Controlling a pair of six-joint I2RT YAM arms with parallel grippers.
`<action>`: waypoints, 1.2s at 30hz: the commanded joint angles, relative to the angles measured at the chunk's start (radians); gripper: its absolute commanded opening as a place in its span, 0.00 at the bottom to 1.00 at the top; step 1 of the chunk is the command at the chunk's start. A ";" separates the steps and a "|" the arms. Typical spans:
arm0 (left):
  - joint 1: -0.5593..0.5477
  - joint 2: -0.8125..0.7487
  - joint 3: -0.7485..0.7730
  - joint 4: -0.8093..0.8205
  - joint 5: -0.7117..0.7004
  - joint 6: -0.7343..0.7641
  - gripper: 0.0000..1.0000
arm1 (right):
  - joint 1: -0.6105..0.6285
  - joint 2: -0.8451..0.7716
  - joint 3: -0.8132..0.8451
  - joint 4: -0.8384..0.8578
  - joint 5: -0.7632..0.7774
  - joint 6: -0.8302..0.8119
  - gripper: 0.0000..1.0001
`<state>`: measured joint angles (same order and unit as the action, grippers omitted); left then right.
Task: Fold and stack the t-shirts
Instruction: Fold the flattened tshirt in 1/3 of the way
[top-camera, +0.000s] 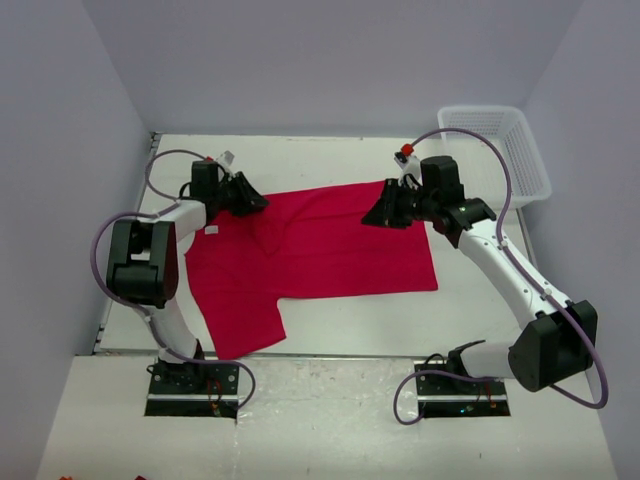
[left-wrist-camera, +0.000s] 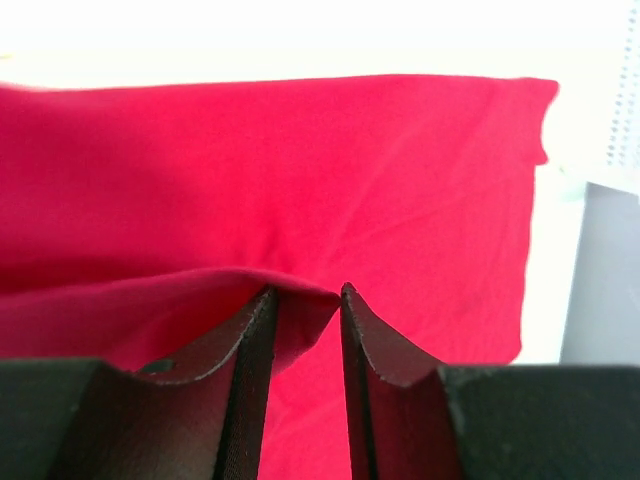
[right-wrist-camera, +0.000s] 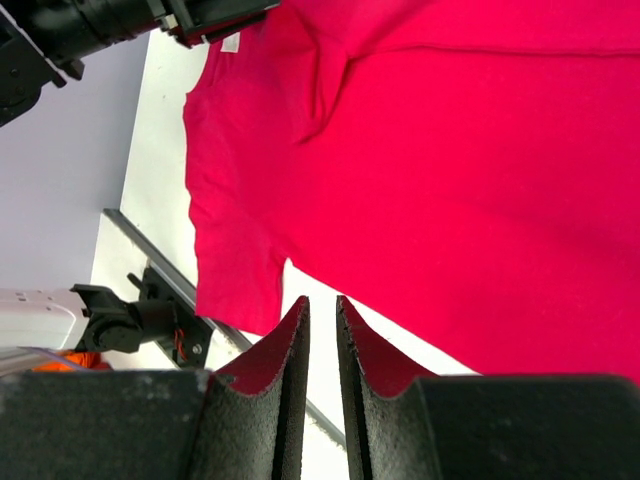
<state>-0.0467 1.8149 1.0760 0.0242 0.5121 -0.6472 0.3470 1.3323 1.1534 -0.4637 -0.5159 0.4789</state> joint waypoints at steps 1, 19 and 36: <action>-0.036 0.037 0.068 0.057 0.072 -0.031 0.33 | 0.004 -0.015 0.002 0.027 -0.007 0.006 0.18; -0.041 -0.089 0.099 -0.205 -0.220 0.106 0.36 | 0.003 -0.027 -0.009 0.028 -0.007 0.003 0.18; -0.033 -0.006 0.160 -0.239 -0.370 0.195 0.36 | 0.006 -0.019 0.009 0.013 -0.006 -0.002 0.18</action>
<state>-0.0864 1.7706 1.1984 -0.2260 0.1482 -0.4847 0.3470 1.3323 1.1431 -0.4564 -0.5159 0.4786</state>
